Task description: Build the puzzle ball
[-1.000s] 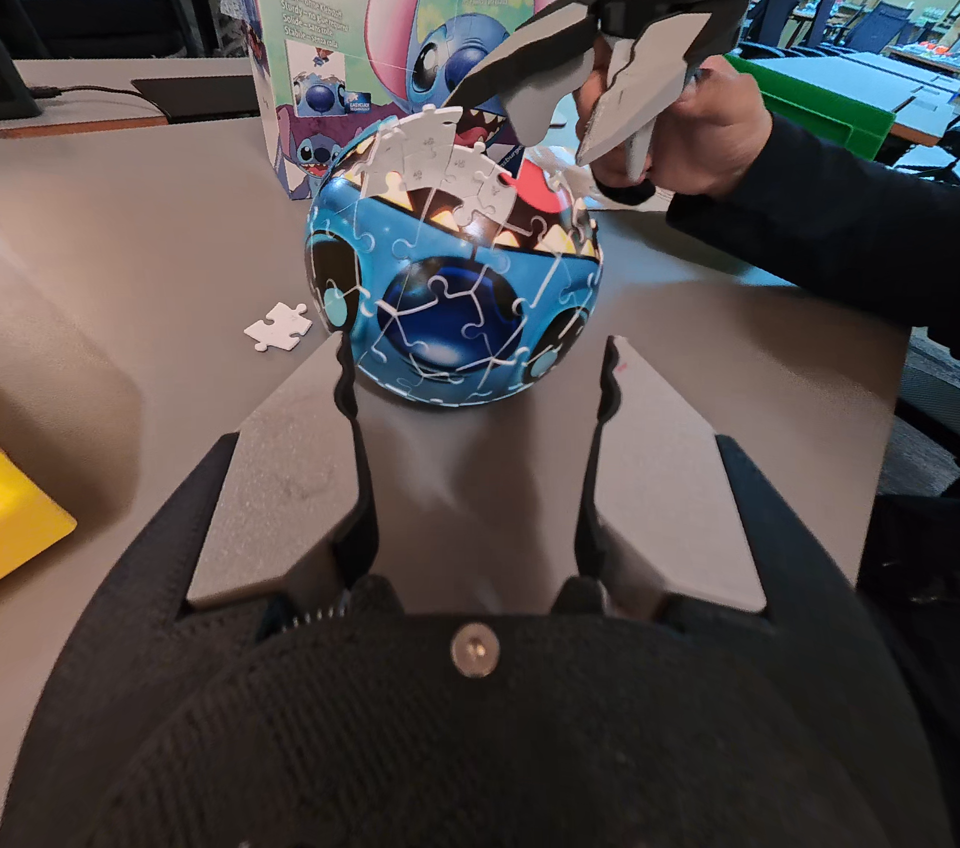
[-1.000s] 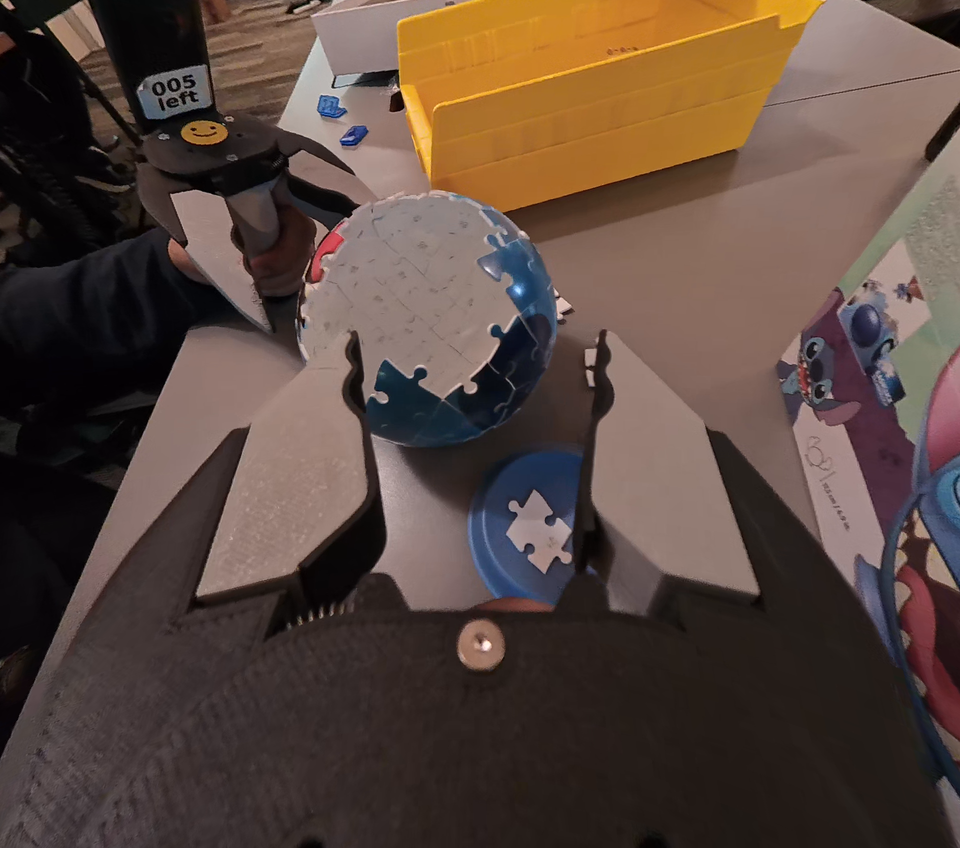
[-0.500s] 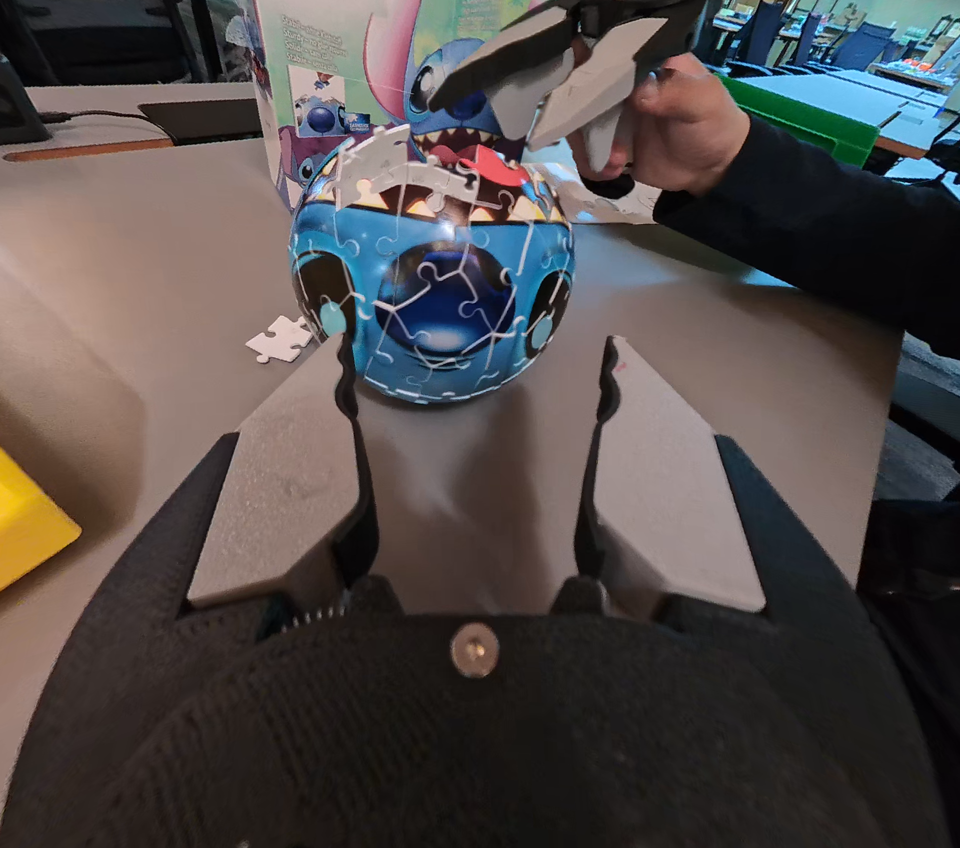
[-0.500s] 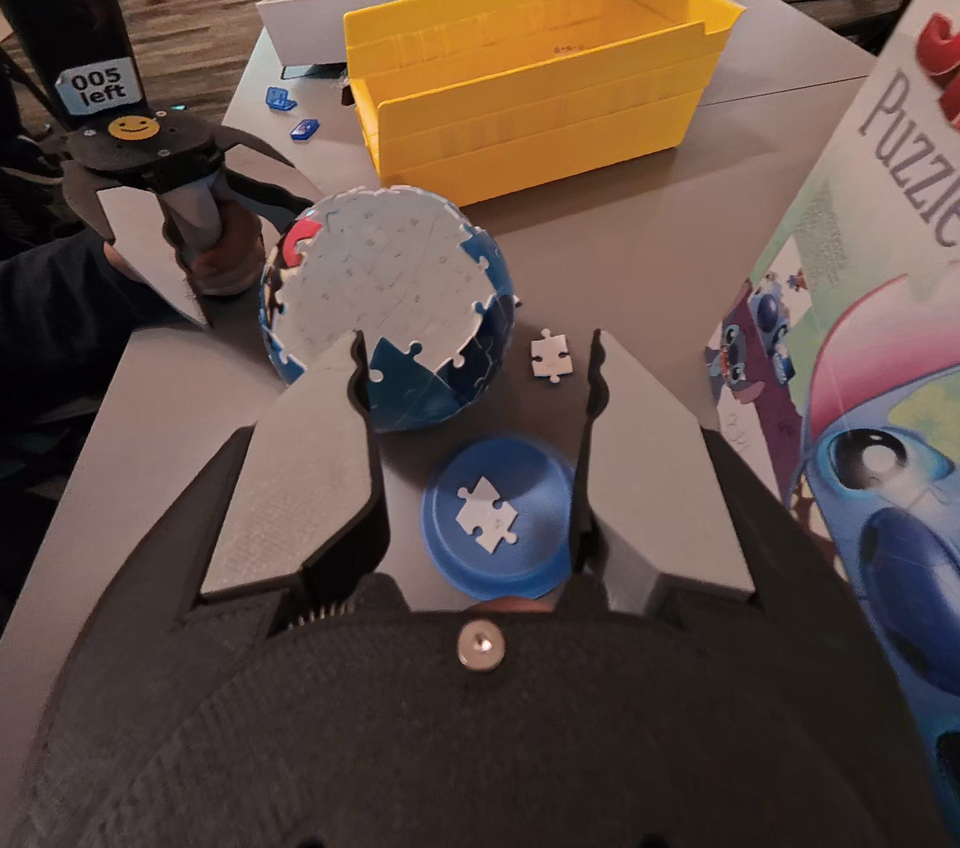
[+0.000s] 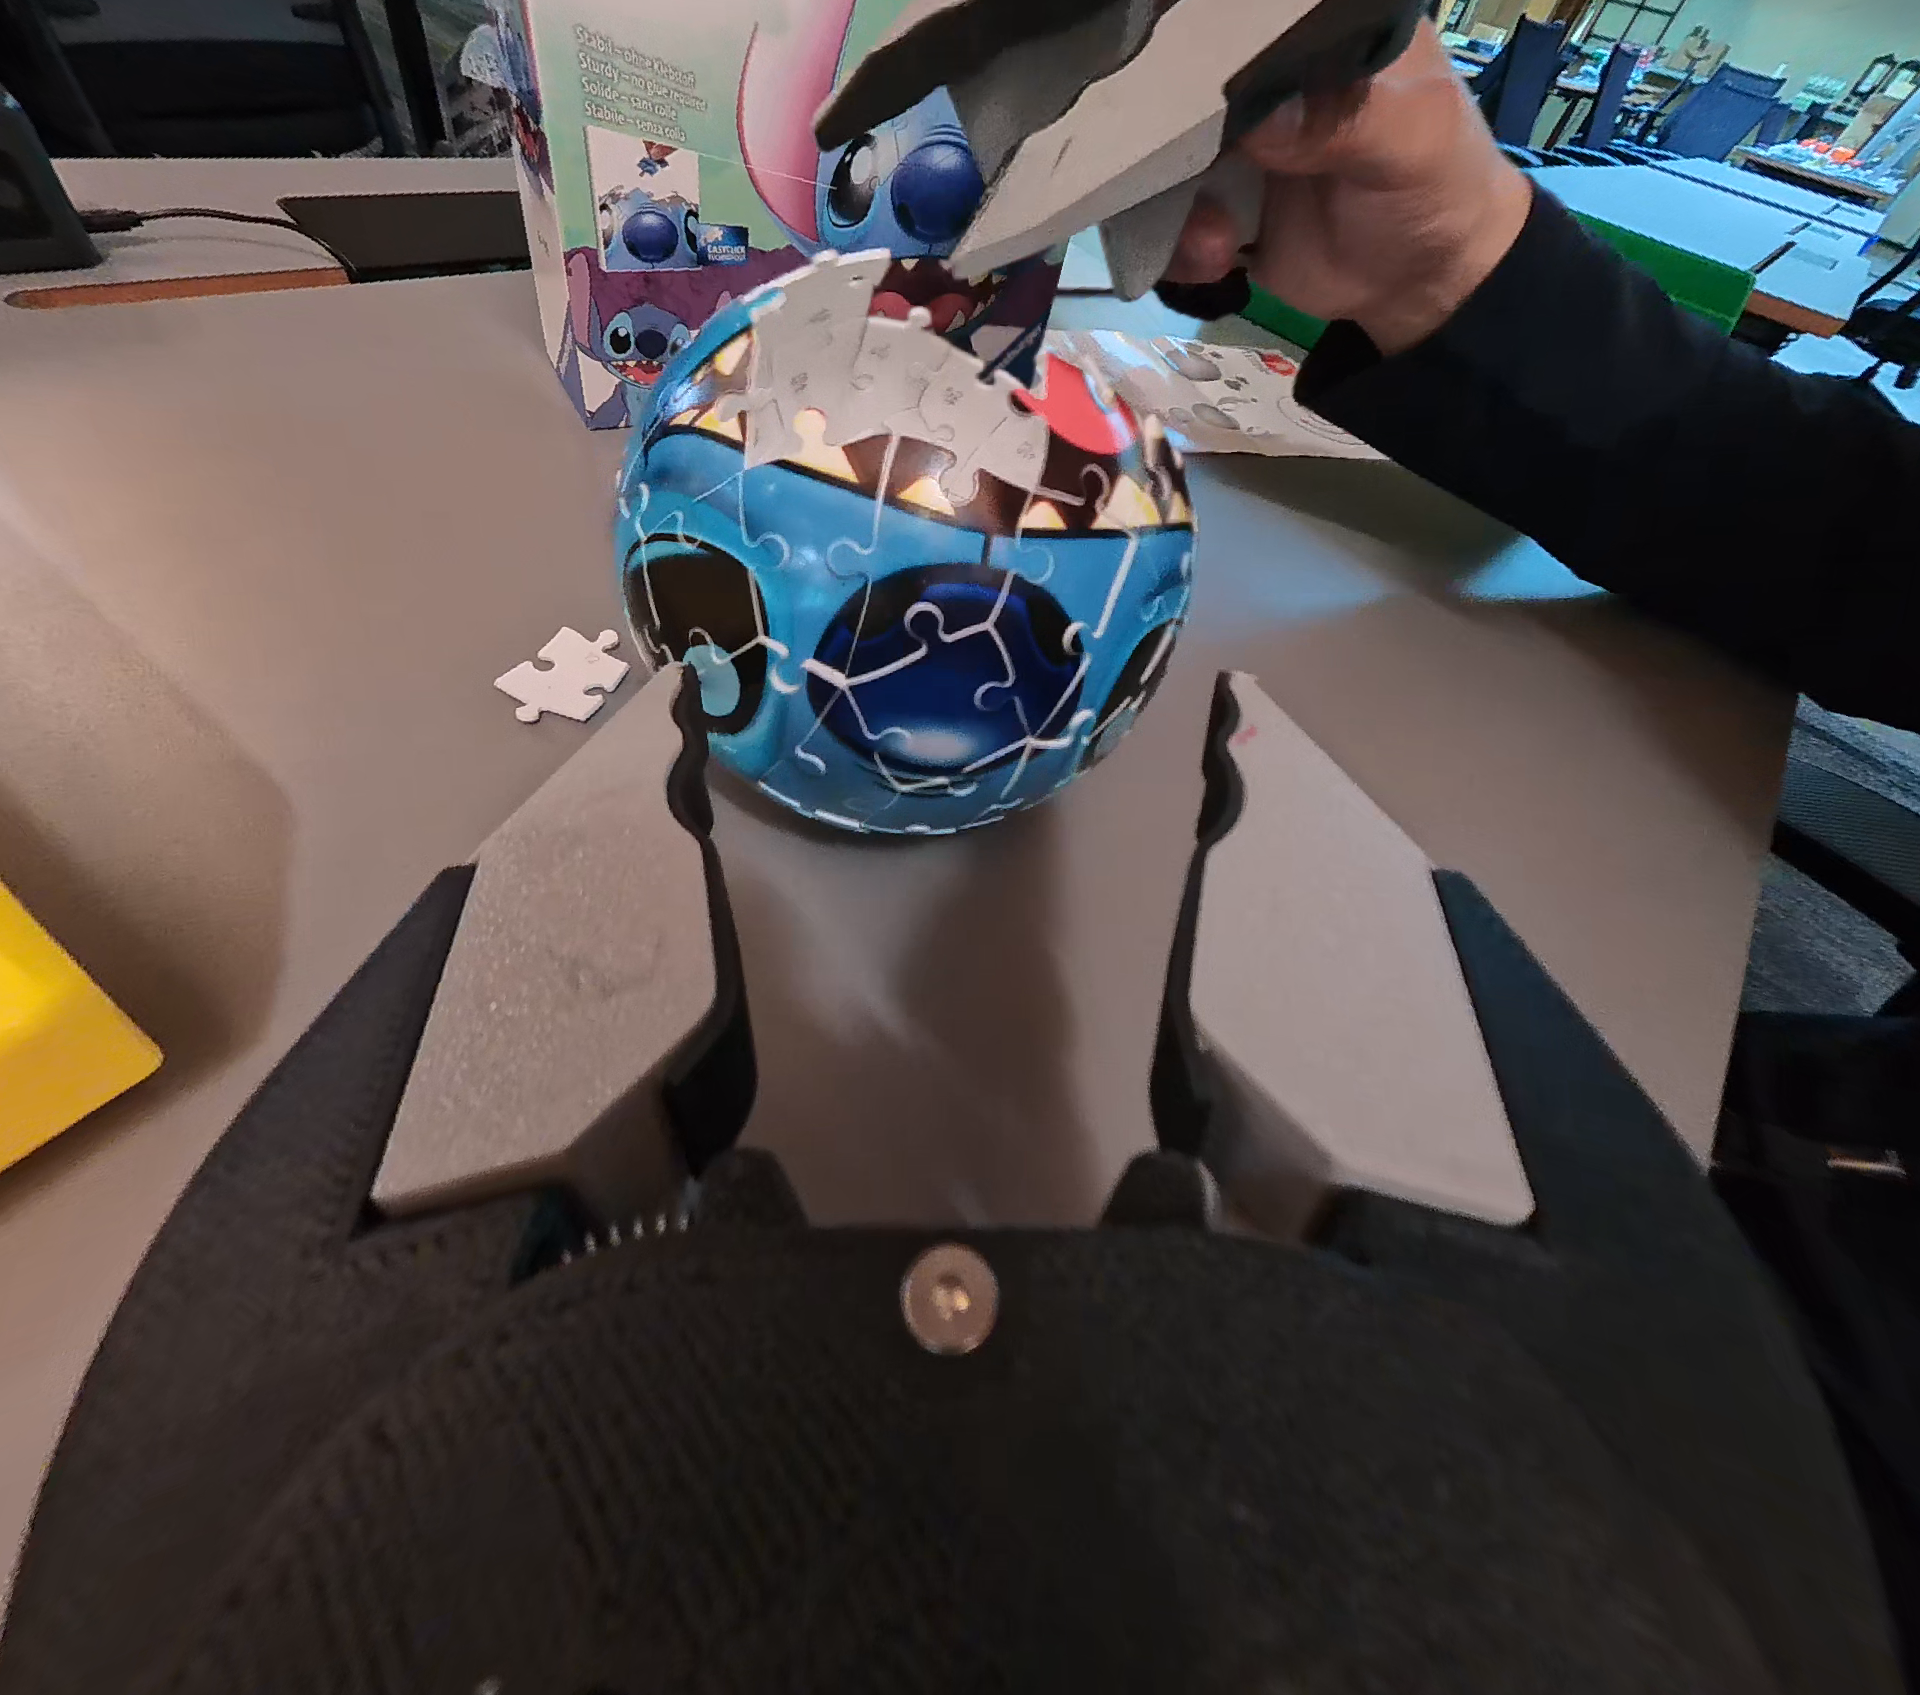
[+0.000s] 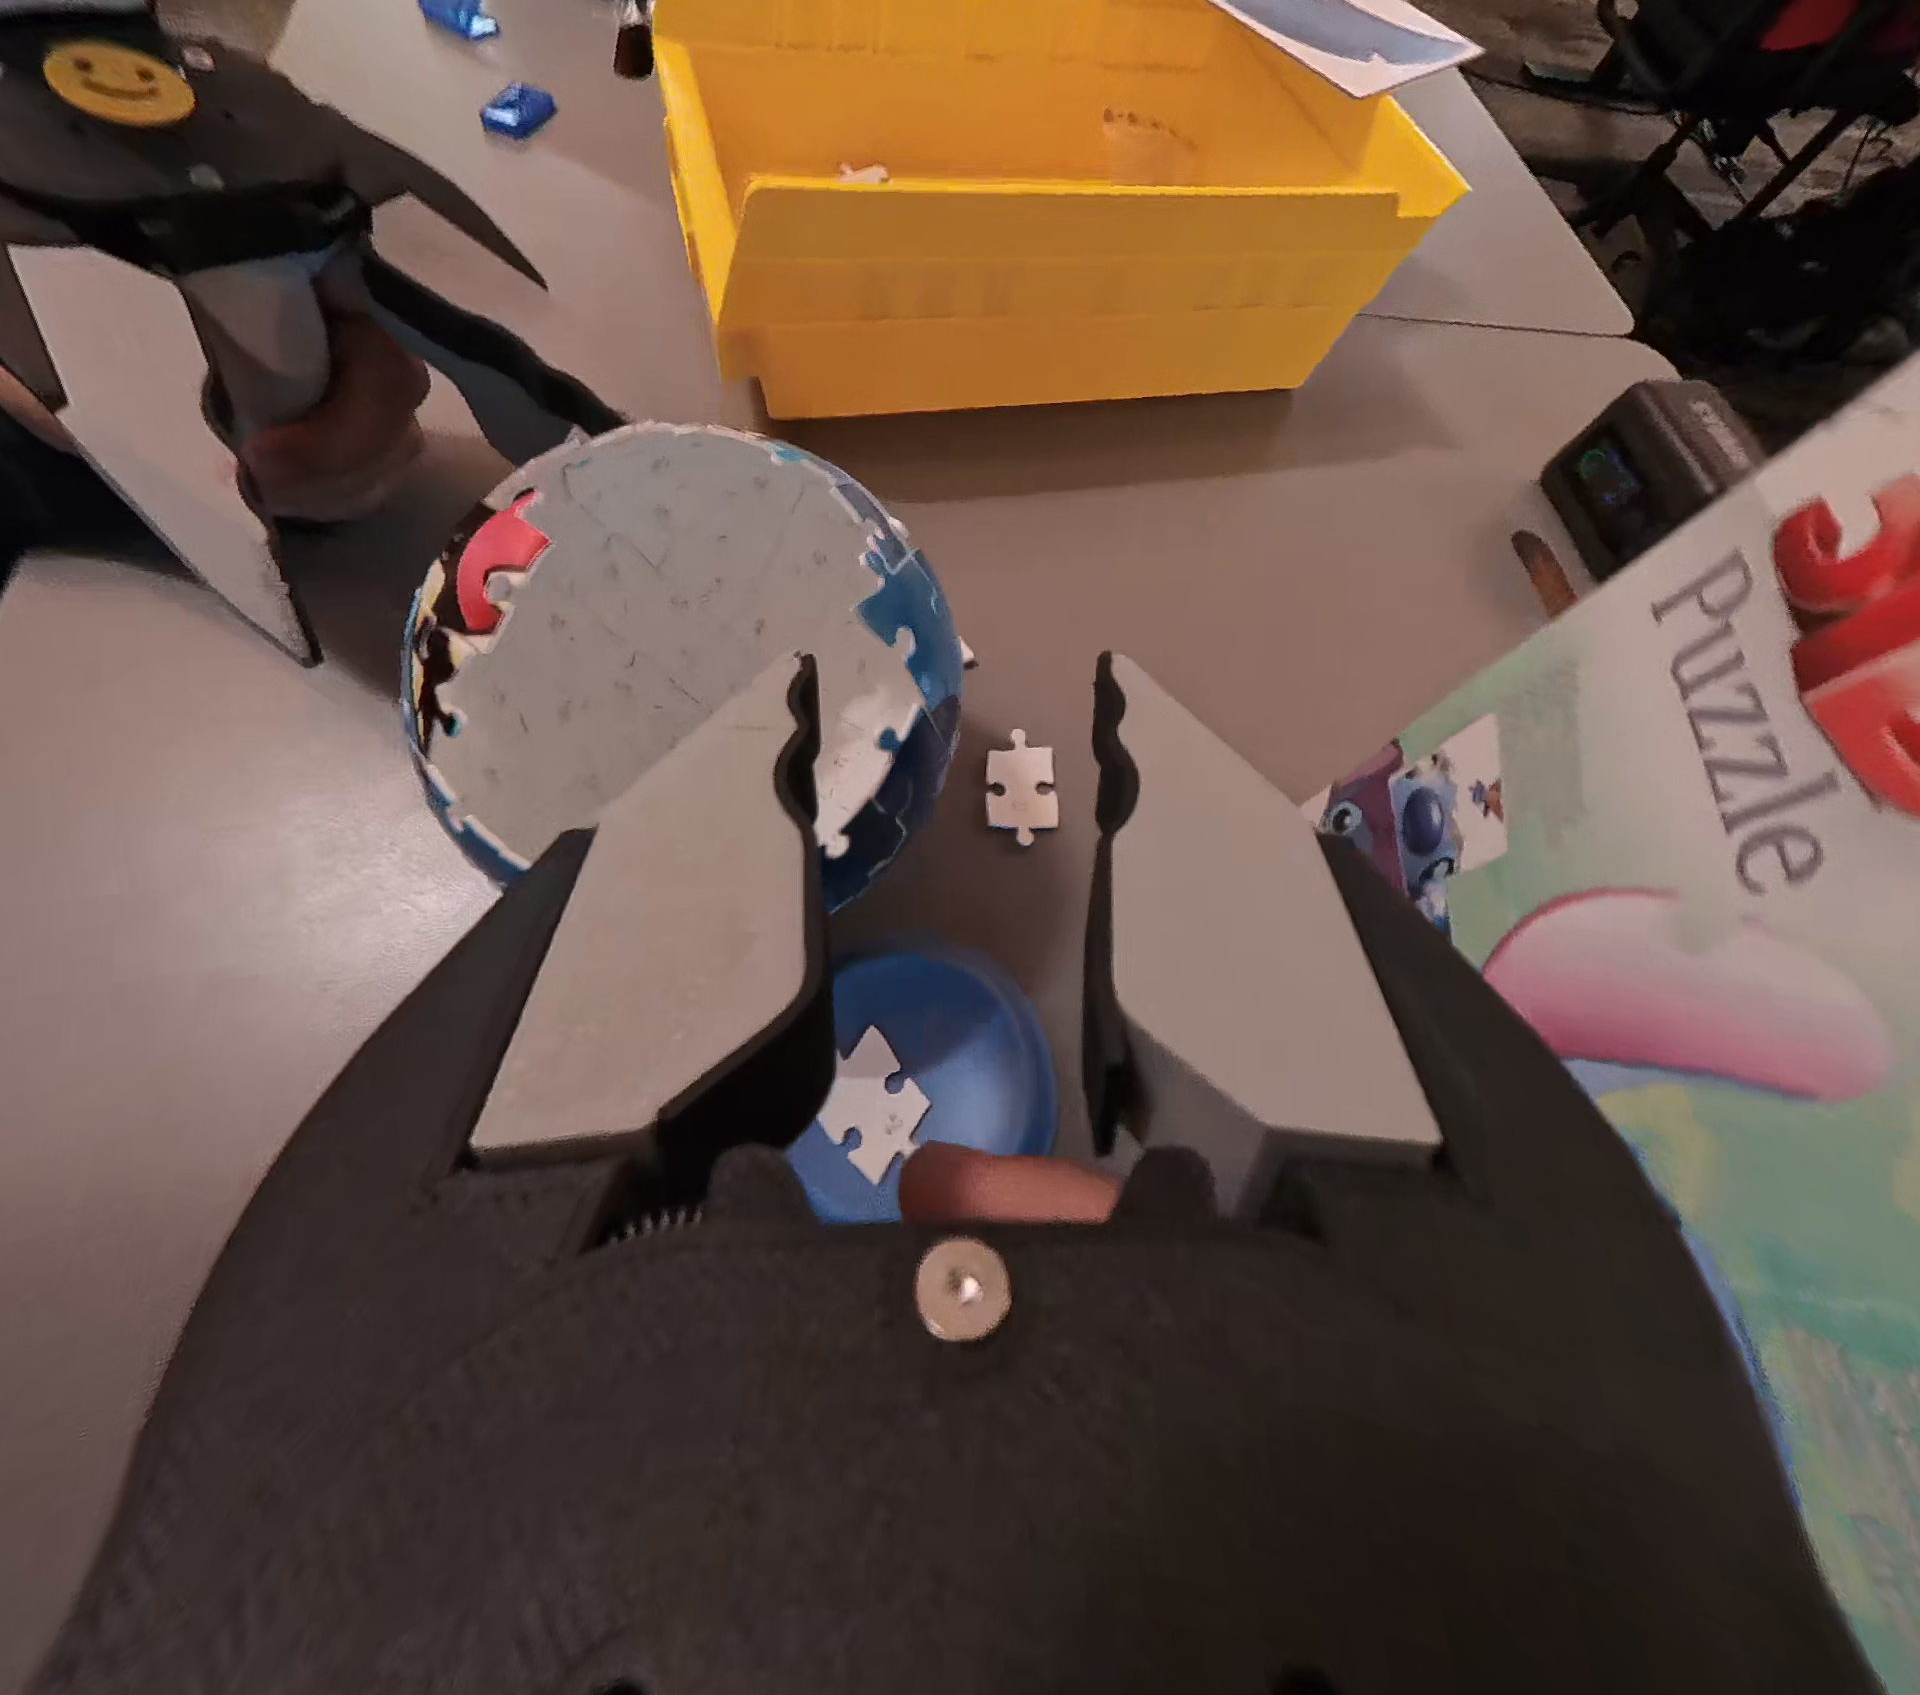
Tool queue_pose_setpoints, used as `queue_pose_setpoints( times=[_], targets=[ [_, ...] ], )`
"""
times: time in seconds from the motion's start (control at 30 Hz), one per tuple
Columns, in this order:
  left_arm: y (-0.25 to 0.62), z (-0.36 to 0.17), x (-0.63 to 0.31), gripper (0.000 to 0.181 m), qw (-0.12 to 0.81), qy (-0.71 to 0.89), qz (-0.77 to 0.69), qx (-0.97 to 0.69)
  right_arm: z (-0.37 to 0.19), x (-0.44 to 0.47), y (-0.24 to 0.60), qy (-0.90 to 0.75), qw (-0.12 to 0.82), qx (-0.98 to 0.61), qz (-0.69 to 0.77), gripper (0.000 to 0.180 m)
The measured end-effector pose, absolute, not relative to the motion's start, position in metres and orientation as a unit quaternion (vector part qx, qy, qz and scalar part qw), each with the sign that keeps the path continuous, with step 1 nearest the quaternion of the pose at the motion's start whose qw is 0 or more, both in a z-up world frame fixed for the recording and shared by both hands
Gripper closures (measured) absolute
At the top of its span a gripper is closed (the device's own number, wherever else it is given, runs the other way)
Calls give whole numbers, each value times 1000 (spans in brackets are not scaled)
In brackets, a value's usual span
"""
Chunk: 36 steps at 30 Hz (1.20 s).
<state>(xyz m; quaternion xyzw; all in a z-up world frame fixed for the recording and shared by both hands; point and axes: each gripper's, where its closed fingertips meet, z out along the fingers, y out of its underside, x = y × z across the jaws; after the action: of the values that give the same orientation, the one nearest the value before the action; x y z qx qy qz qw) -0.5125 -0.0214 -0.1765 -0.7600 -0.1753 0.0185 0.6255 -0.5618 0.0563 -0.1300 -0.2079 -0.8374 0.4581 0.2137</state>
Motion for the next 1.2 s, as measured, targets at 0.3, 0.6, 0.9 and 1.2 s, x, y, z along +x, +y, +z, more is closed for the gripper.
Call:
queue_pose_setpoints(
  times=[0.3, 0.6, 0.9, 1.2],
  targets=[
    [-21, -177, -513, 87, 625, -176, 20, -760, -134, -568, 27, -867, 247, -159, 403, 124],
    [-21, -176, -512, 86, 626, -174, 19, -760, -137, -575, 22, -882, 295, -135, 341, 141],
    [-20, -177, -514, 86, 624, -178, 17, -761, -146, -584, 27, -886, 271, -171, 335, 147],
    [-19, -178, -513, 86, 622, -175, 19, -763, -140, -588, 25, -888, 290, -157, 321, 145]
  ],
)
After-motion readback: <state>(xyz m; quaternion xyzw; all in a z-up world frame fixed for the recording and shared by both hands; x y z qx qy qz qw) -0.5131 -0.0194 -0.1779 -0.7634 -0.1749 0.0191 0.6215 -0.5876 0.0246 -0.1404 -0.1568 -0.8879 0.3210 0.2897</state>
